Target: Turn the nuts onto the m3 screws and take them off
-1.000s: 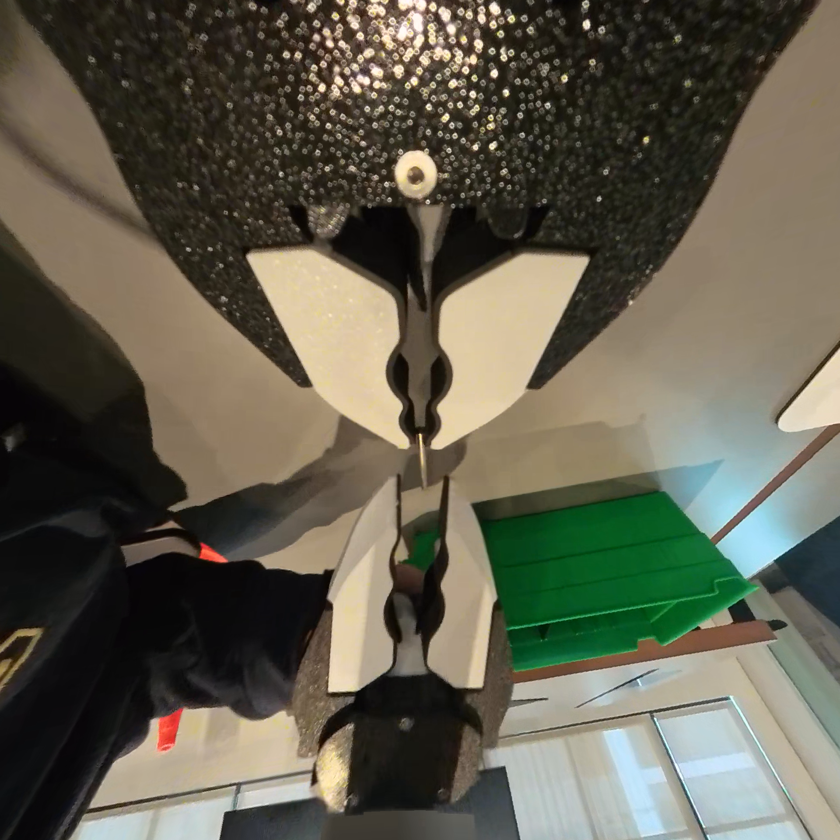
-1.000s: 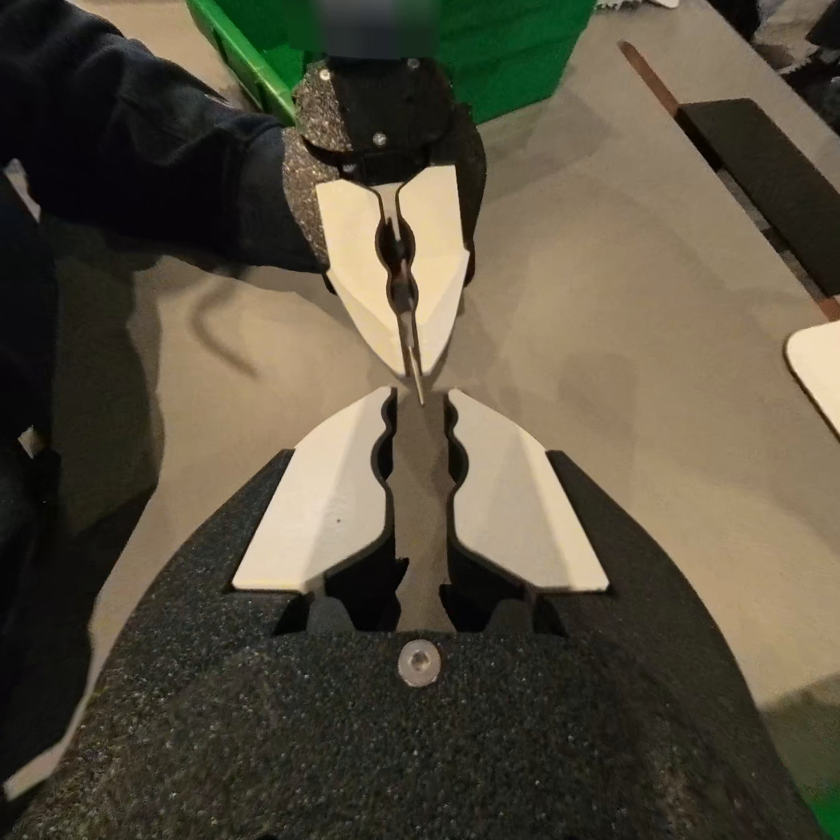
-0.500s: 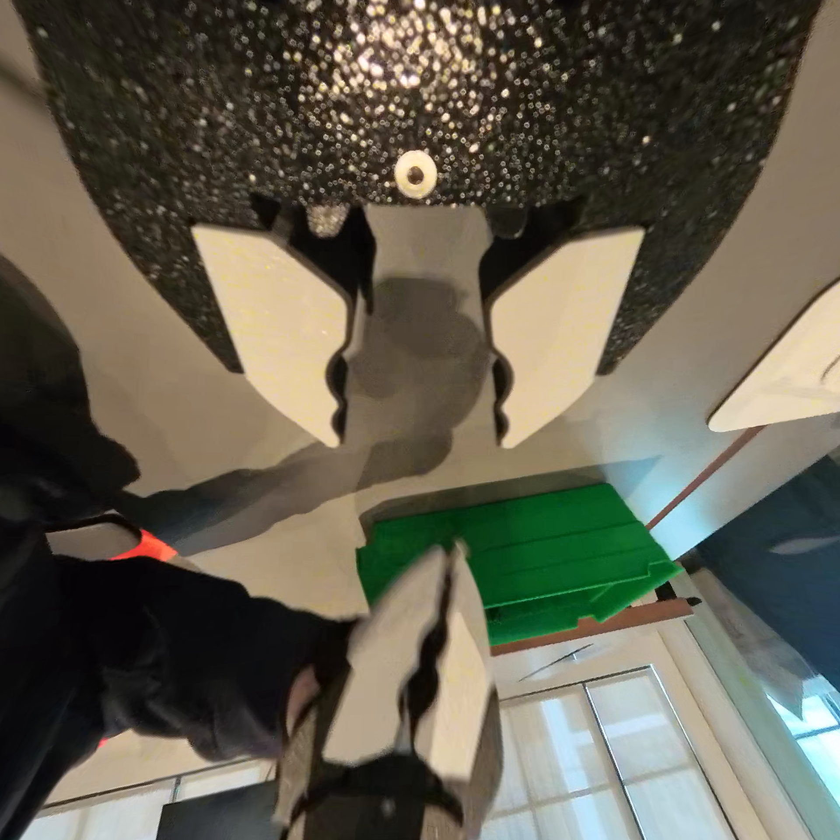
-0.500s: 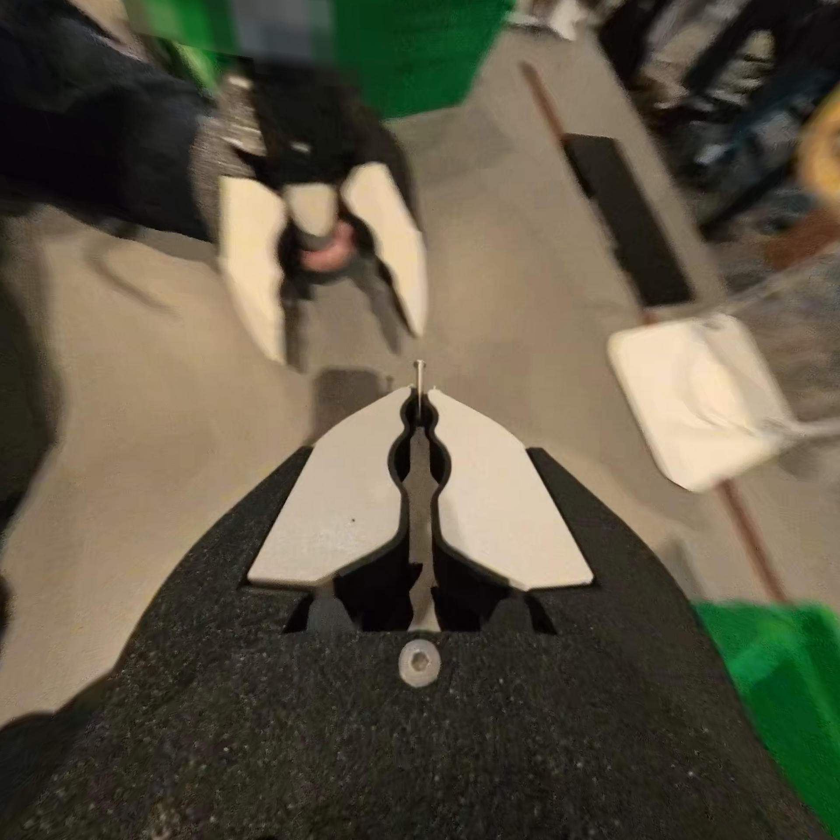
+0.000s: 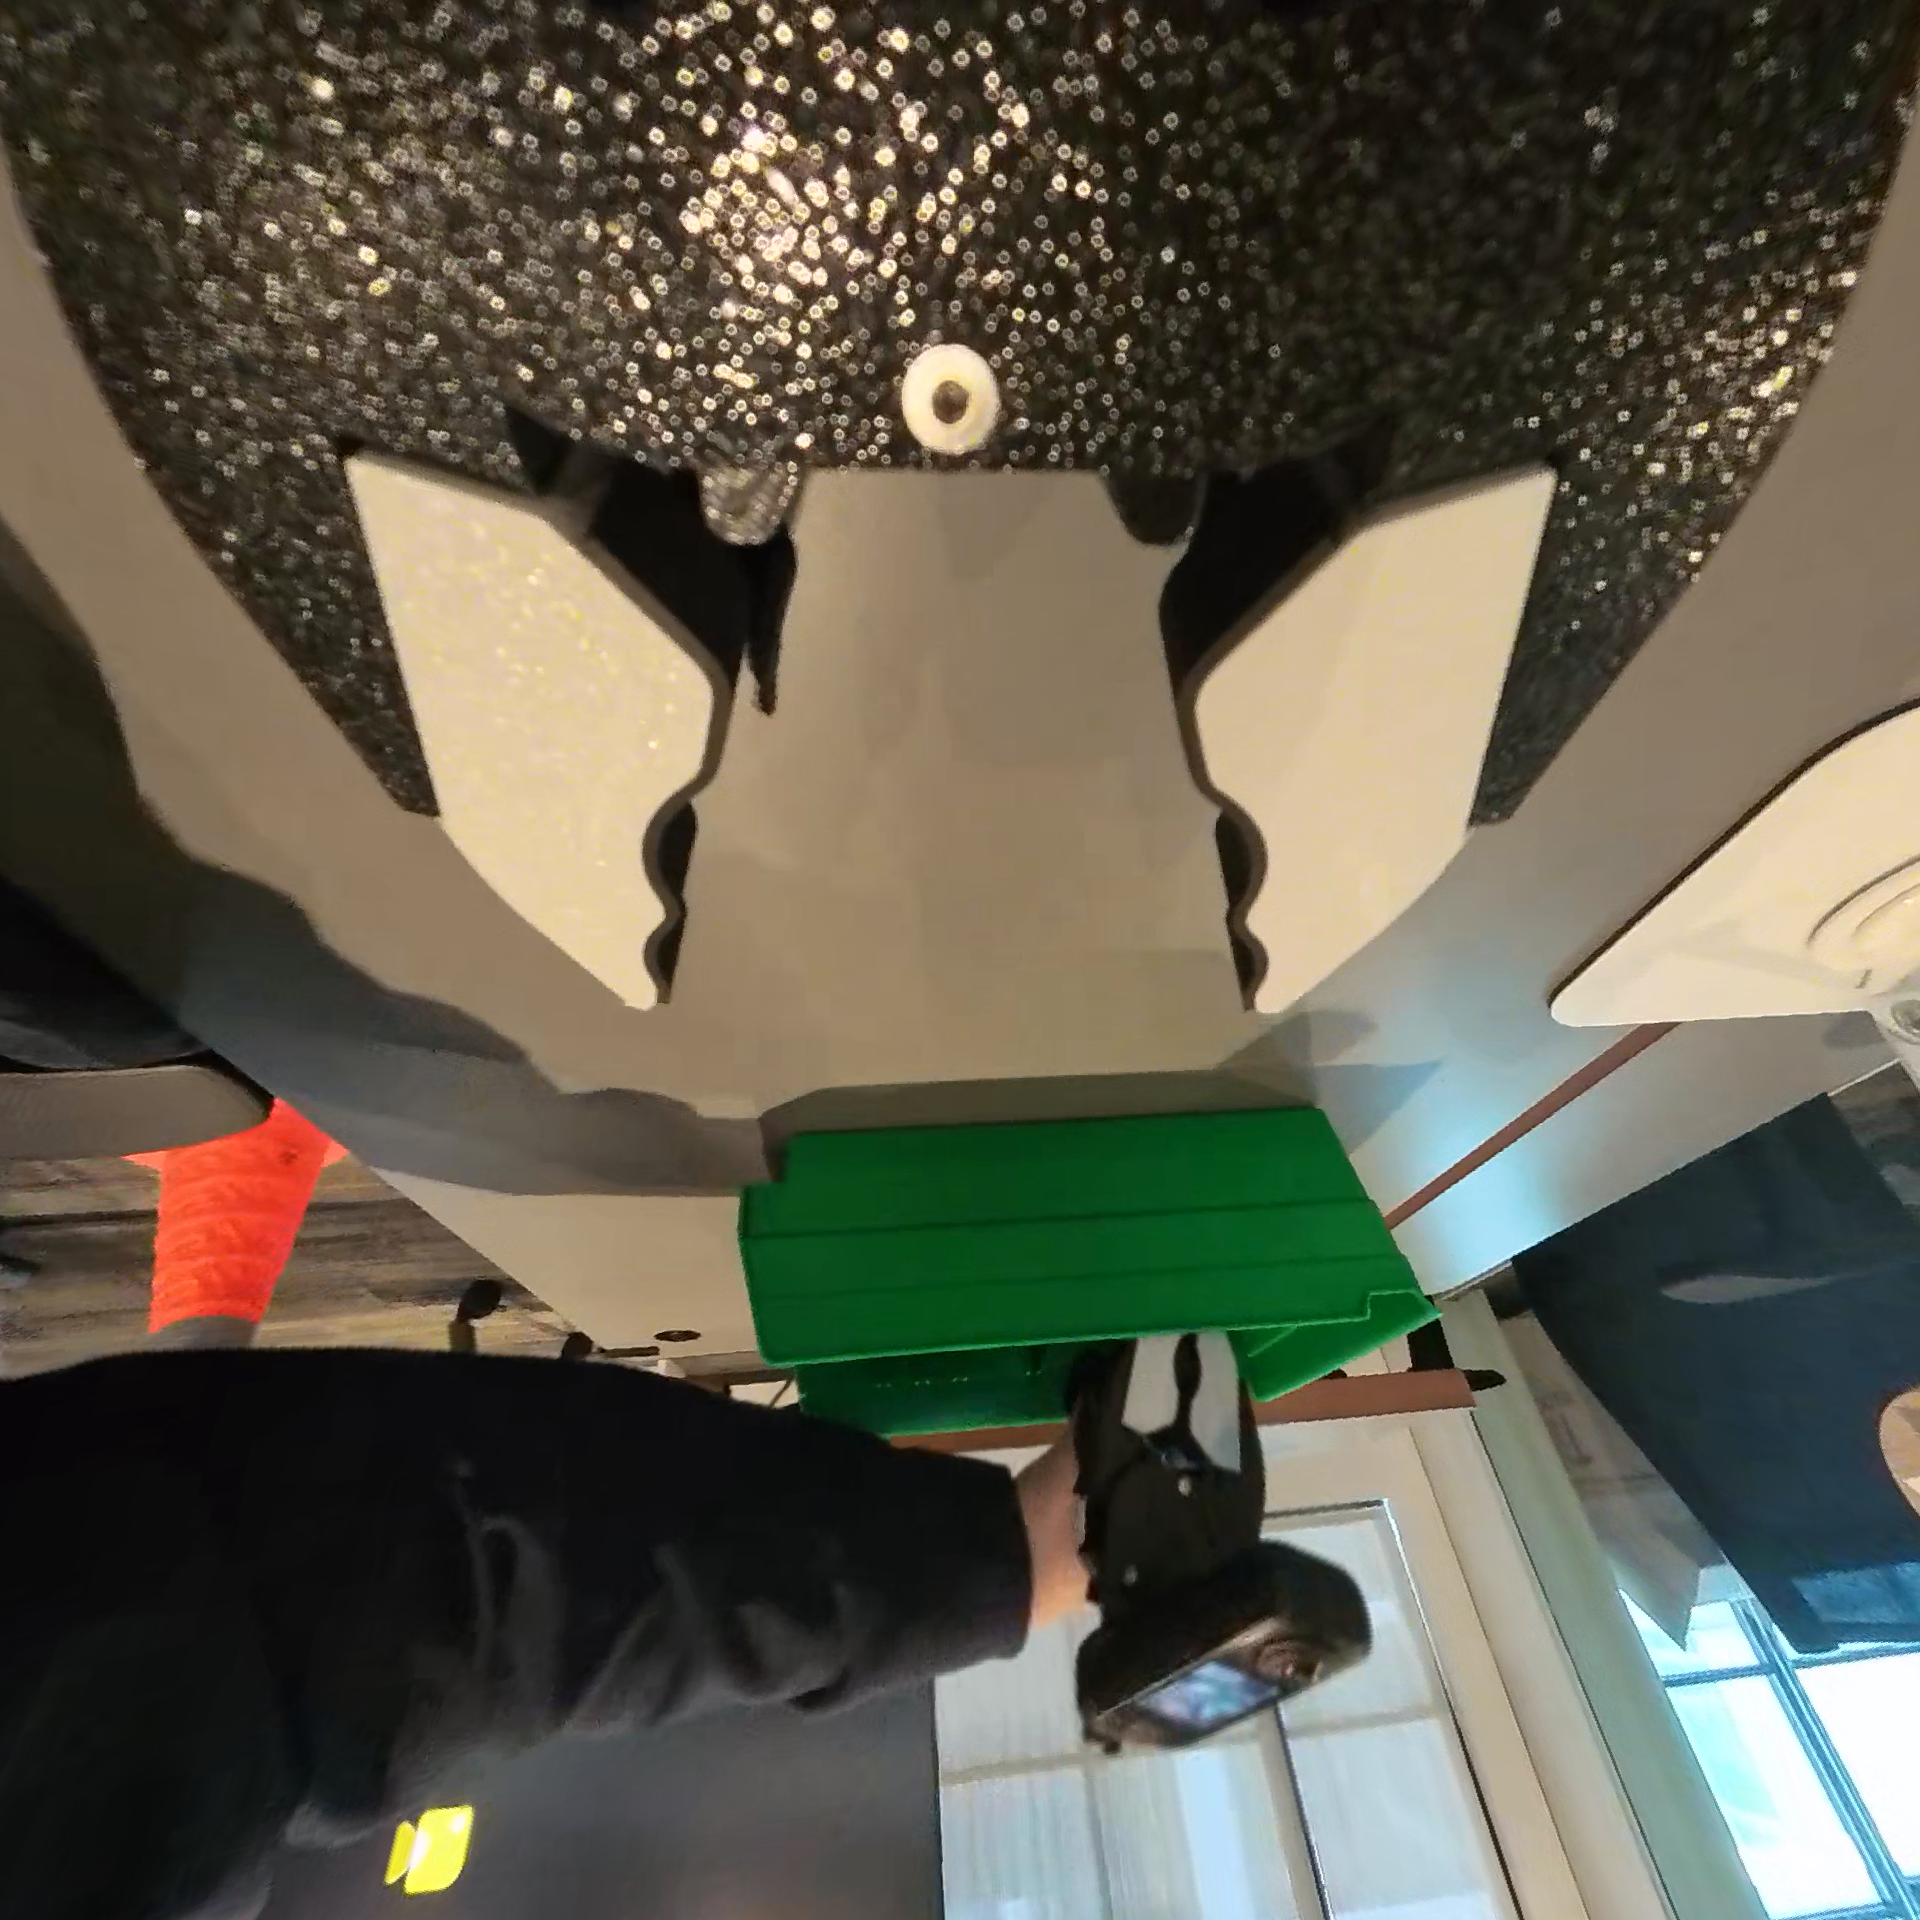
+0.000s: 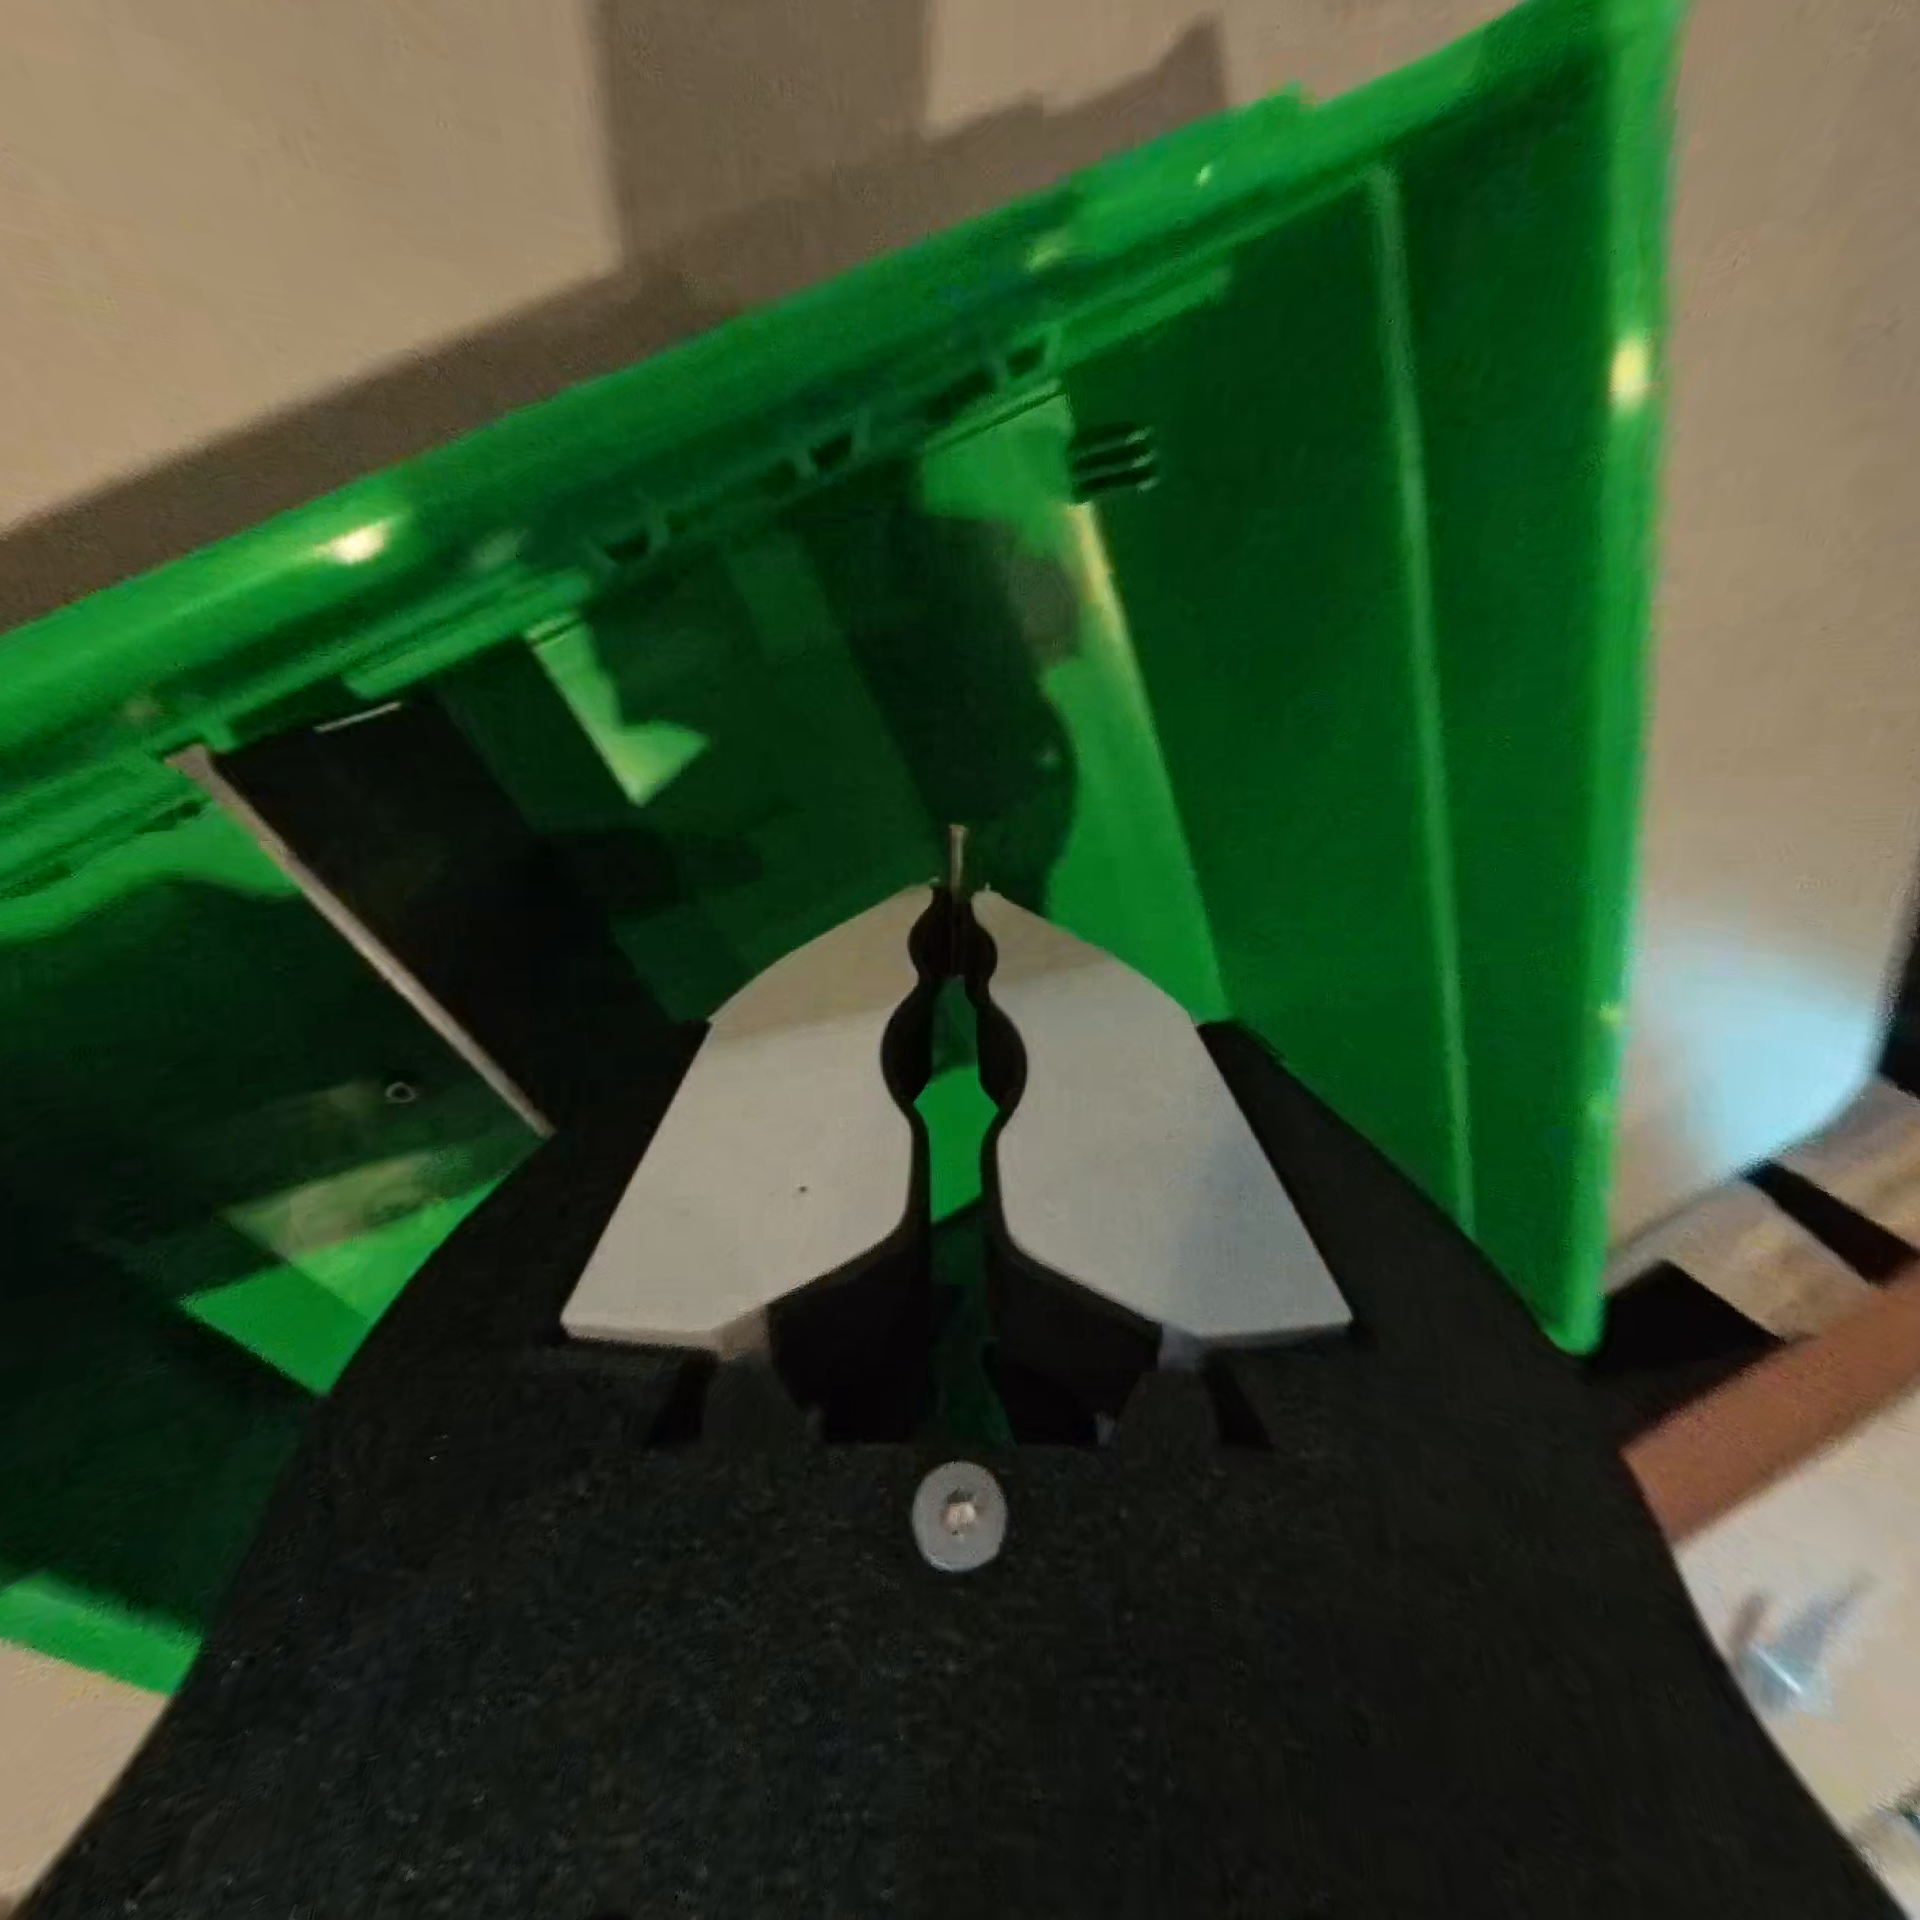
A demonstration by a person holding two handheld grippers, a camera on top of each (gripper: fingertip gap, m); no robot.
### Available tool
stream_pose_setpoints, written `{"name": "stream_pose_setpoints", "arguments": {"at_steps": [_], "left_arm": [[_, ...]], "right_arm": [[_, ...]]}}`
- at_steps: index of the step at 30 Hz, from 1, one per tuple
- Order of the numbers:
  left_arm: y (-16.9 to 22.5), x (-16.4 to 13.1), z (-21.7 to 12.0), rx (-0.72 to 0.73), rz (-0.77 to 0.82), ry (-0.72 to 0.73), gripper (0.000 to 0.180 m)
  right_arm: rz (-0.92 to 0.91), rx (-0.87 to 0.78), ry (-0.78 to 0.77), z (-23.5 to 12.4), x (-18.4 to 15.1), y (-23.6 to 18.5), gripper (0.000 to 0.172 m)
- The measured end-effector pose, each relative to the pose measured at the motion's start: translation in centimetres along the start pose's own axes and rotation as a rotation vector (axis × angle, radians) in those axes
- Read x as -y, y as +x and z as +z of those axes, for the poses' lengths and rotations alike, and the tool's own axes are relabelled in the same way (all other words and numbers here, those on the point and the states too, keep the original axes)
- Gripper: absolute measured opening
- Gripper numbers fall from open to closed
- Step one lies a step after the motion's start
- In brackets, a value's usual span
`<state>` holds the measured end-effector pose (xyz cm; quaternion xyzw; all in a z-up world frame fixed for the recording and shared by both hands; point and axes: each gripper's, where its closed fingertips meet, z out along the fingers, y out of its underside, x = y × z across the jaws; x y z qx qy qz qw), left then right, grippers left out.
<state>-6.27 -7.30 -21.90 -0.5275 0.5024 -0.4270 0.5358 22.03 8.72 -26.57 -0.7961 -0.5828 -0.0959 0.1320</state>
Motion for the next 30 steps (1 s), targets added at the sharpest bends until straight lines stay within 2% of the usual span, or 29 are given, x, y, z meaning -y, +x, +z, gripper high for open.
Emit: {"name": "stream_pose_setpoints", "arguments": {"at_steps": [6,12,14,16,20,23,25,26,30], "left_arm": [[0.0,0.0,0.0,0.0,0.0,-0.001,0.1],[-0.2,0.1,-0.1,-0.001,-0.015,0.01,0.096],[-0.5,0.1,-0.1,0.016,-0.019,0.01,0.086],[-0.5,0.1,-0.1,0.016,-0.018,0.011,0.085],[-0.7,0.1,-0.1,0.026,-0.019,0.014,0.085],[-0.8,0.2,-0.1,0.03,-0.022,0.017,0.085],[-0.9,0.2,-0.2,0.033,-0.024,0.018,0.085],[-0.9,0.2,-0.2,0.036,-0.025,0.019,0.085],[-1.1,0.3,-0.2,0.044,-0.031,0.025,0.085]], "right_arm": [[0.147,0.215,-0.082,2.4,-0.8,-1.0,0.002],[0.17,0.241,-0.123,3.2,-1.4,-1.1,0.004],[0.208,0.26,-0.13,2.9,-1.3,-1.2,0.02],[0.27,0.253,-0.114,2.1,-1.1,-0.9,0.024],[0.356,0.125,0.043,-2.8,0.2,0.6,0.02],[0.405,-0.005,0.317,-10.1,4.0,0.0,0.015],[0.401,-0.024,0.549,-14.8,7.9,-2.5,0.012],[0.399,-0.024,0.618,-16.2,9.5,-4.1,0.012],[0.322,0.152,0.792,-16.6,16.3,-12.8,0.013]]}}
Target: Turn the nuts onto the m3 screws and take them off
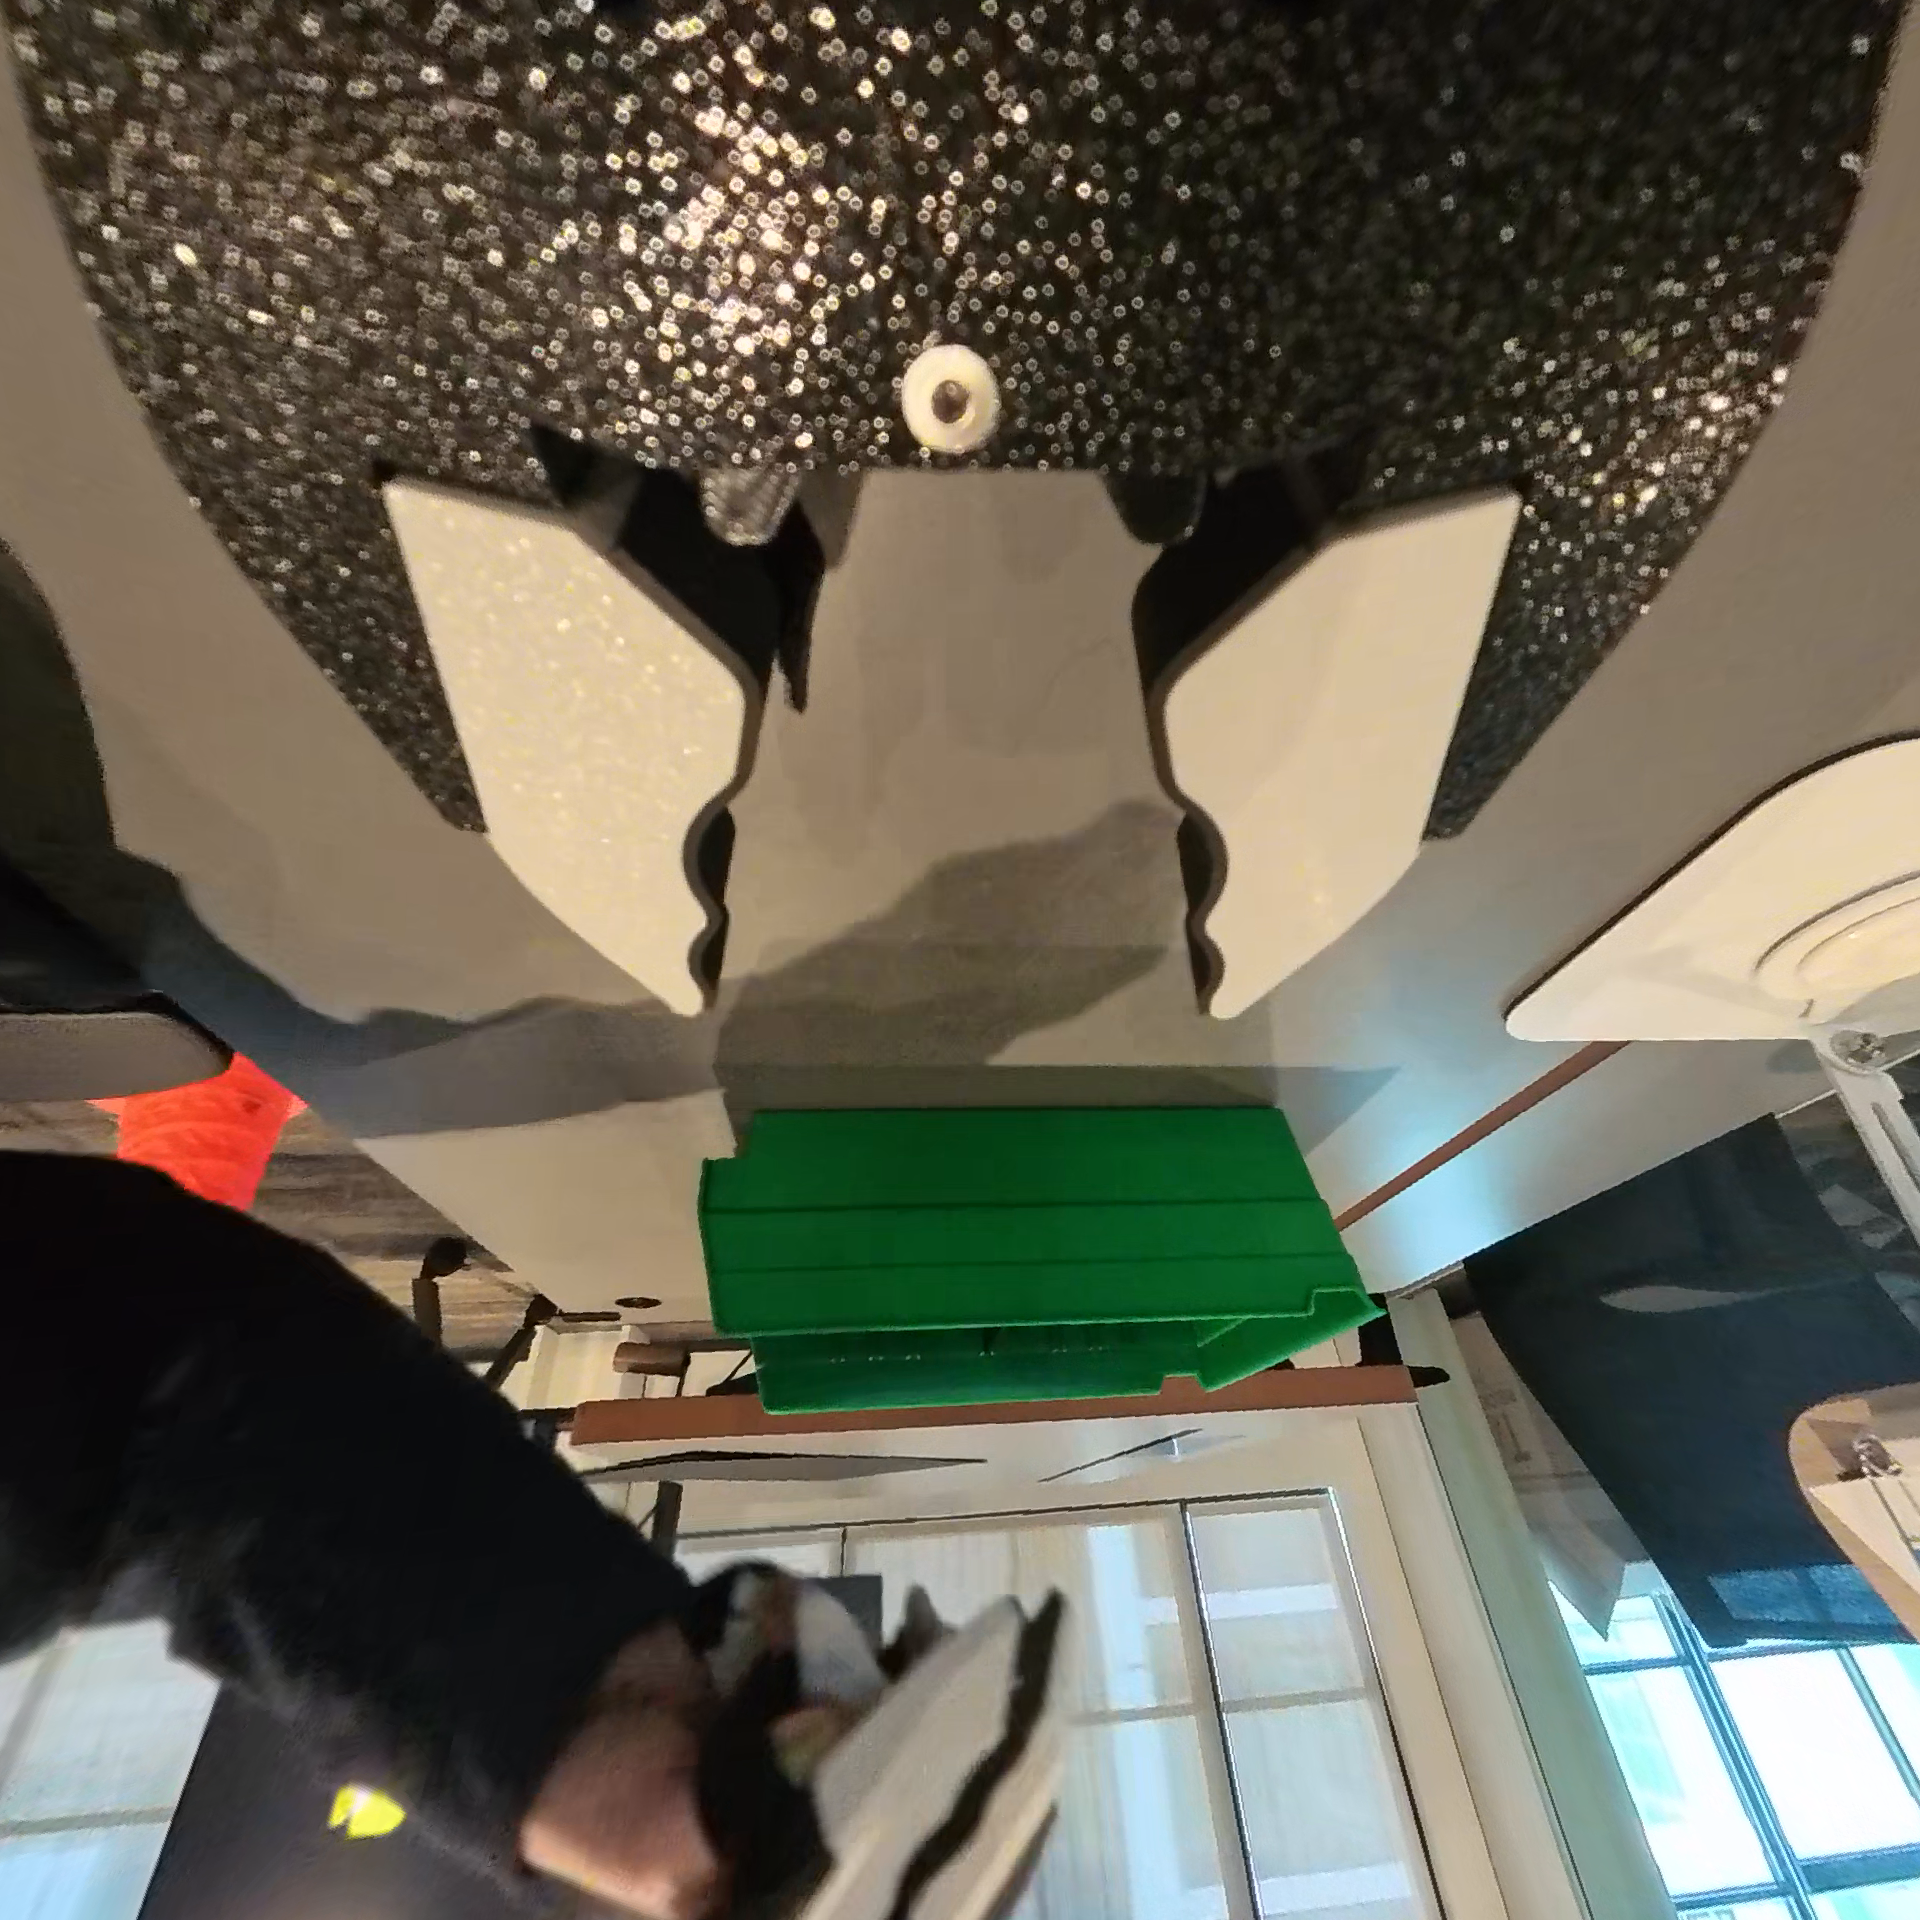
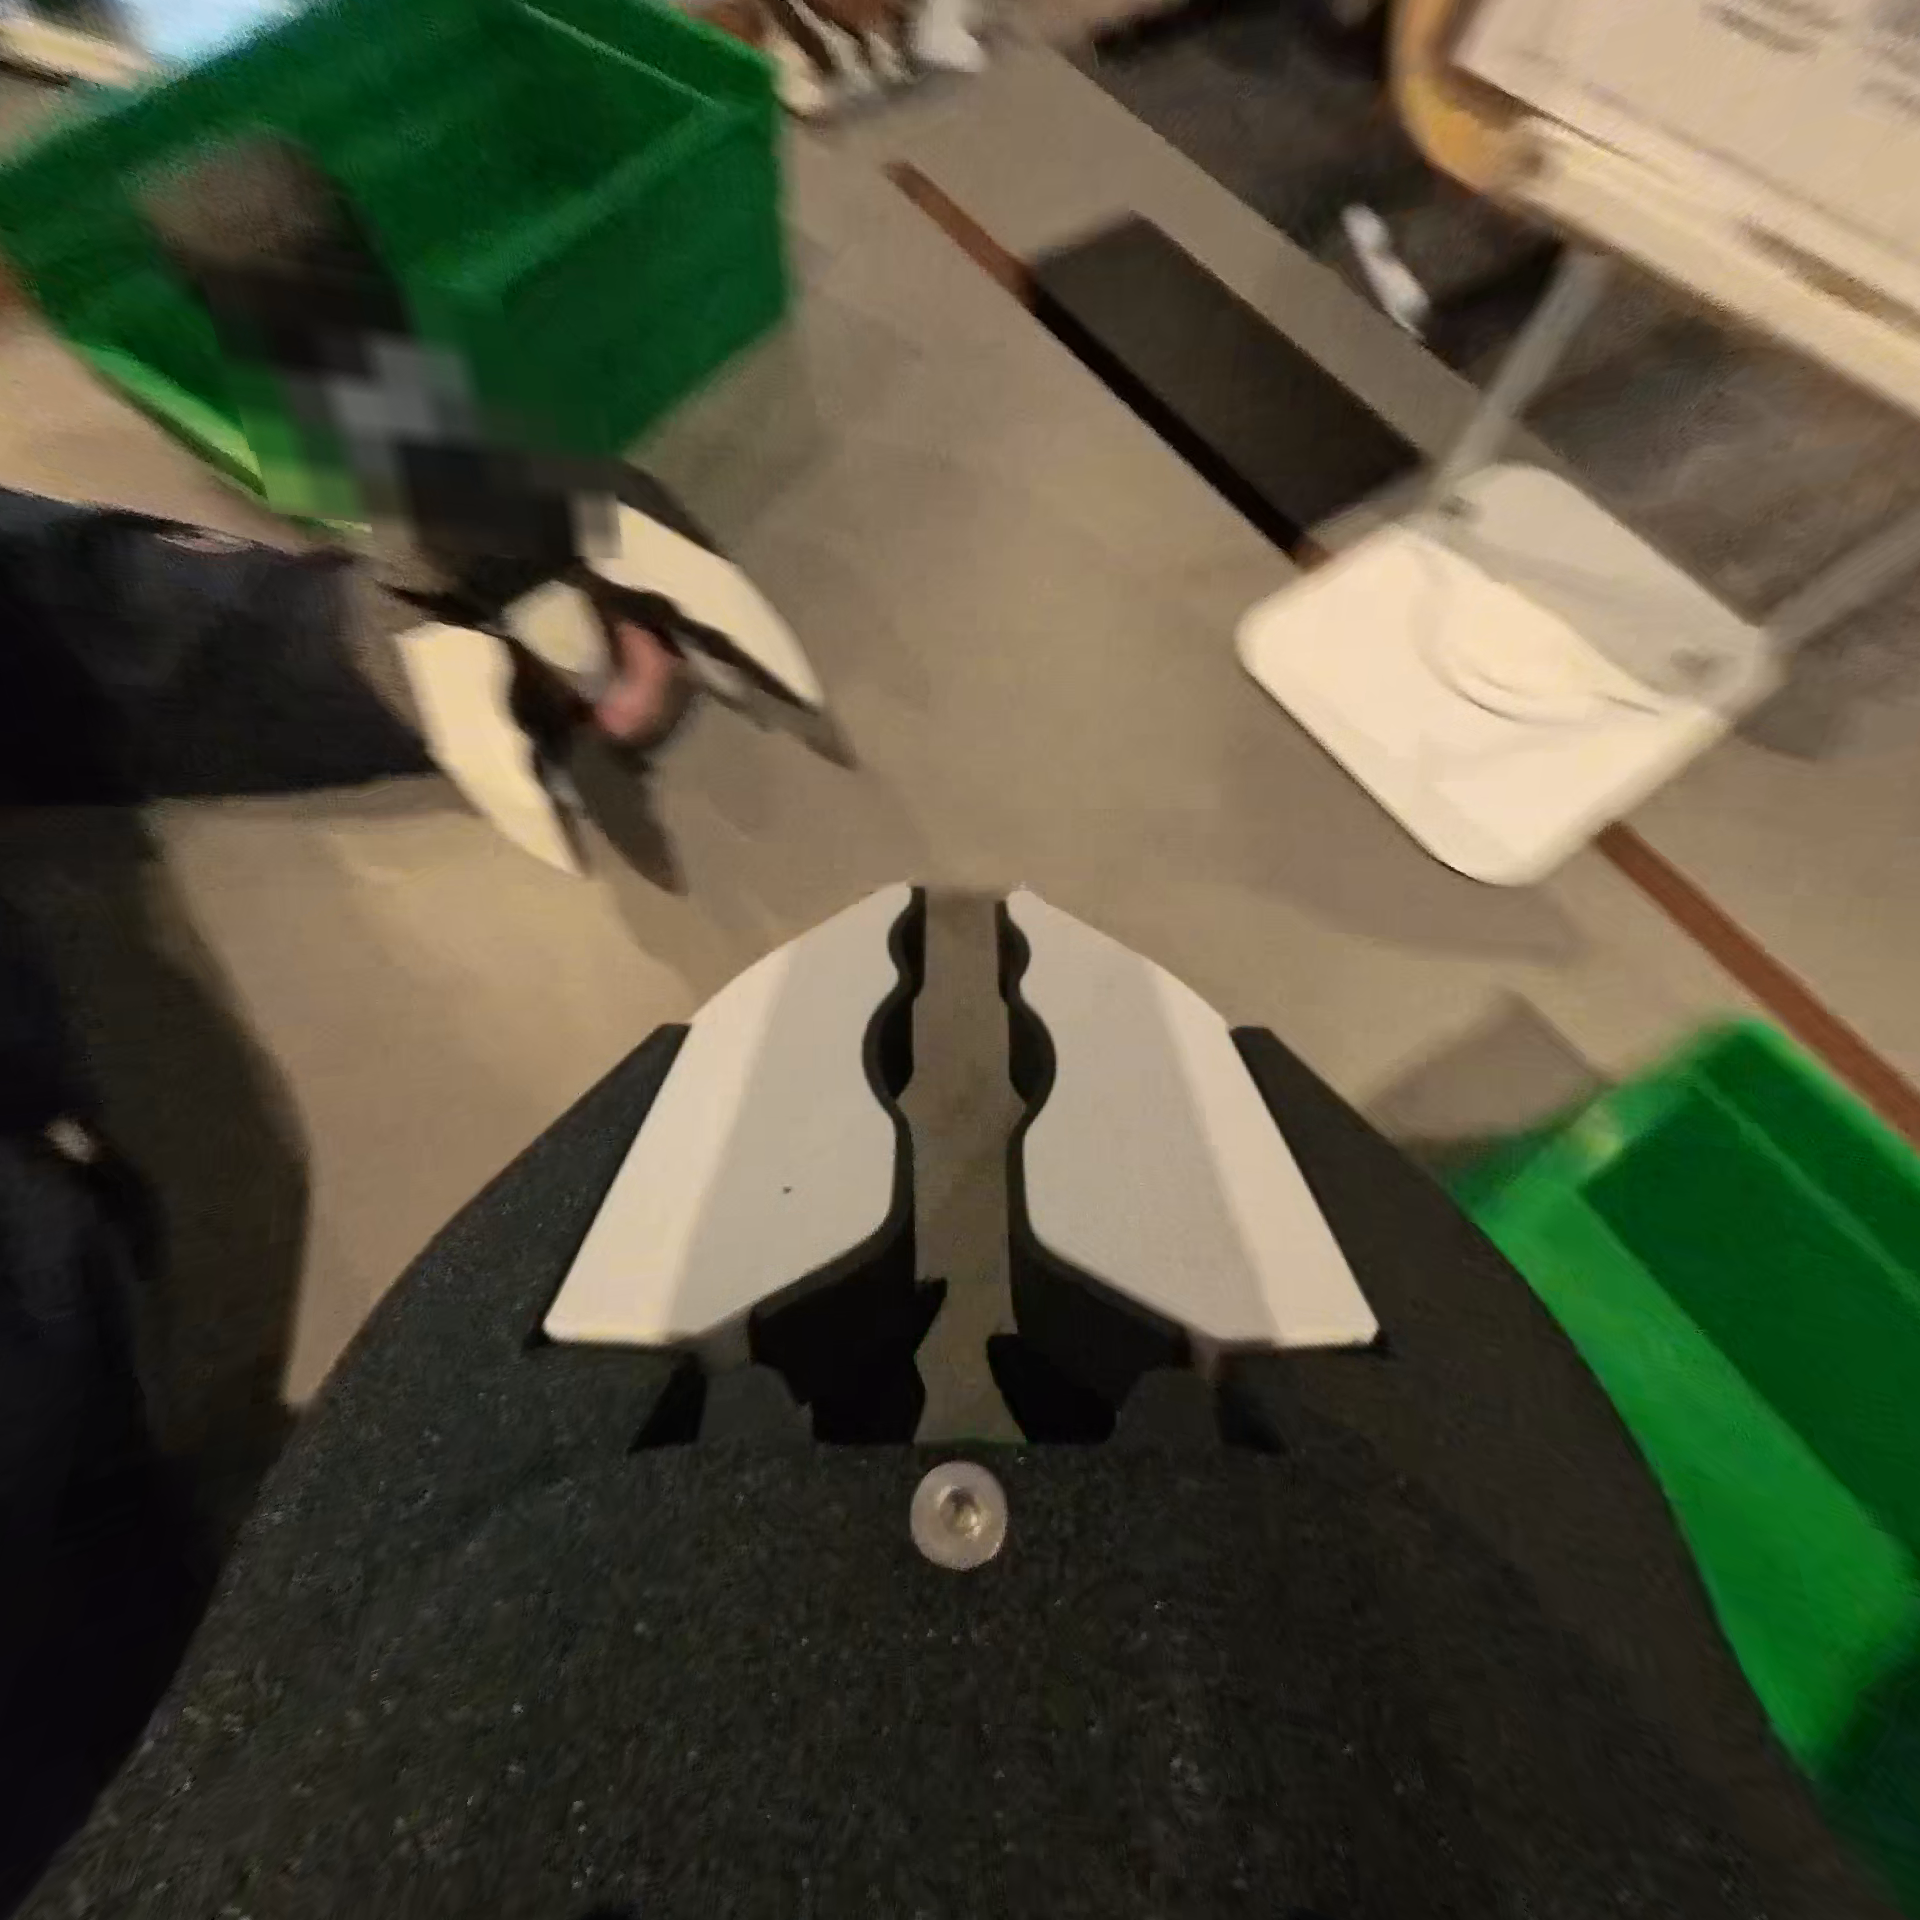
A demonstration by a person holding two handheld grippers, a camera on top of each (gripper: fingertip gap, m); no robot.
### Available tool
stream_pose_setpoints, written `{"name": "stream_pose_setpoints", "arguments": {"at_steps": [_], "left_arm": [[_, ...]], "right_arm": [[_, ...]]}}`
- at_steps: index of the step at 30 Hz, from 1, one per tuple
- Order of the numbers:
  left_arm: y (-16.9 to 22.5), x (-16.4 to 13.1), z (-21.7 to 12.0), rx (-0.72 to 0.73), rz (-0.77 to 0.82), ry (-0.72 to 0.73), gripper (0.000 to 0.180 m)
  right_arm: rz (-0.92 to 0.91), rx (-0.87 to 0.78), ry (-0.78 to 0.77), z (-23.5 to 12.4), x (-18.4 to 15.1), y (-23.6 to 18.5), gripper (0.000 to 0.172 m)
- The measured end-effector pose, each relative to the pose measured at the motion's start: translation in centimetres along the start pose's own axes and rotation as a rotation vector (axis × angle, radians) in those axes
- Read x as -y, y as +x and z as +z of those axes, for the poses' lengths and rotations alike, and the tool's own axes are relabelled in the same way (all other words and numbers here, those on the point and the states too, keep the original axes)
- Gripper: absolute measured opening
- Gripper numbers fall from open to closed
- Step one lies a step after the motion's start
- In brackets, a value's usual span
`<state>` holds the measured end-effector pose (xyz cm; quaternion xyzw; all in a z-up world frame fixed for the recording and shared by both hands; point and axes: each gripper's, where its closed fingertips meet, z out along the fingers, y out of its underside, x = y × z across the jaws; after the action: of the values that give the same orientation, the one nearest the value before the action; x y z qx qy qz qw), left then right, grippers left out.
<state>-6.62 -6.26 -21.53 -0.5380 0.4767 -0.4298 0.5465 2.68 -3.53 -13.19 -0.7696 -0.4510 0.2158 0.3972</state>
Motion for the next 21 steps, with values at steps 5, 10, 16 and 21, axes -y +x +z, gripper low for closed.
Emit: {"name": "stream_pose_setpoints", "arguments": {"at_steps": [5,10,16,21], "left_arm": [[0.5,0.0,-0.4,-0.032,-0.034,-0.019,0.065],[2.5,4.7,-1.4,-0.013,-0.128,0.052,0.043],[0.5,9.4,-10.6,0.508,-0.141,-0.073,0.024],[-4.9,5.7,-26.4,1.127,-0.203,-0.336,0.0]], "right_arm": [[0.046,0.016,0.232,7.2,-0.4,-3.0,0.013],[0.04,-0.074,0.399,10.2,-1.6,-2.1,0.009],[-0.025,-0.104,0.479,10.5,-2.3,-2.6,0.004],[-0.055,-0.108,0.493,11.1,-2.5,-3.2,0.003]]}}
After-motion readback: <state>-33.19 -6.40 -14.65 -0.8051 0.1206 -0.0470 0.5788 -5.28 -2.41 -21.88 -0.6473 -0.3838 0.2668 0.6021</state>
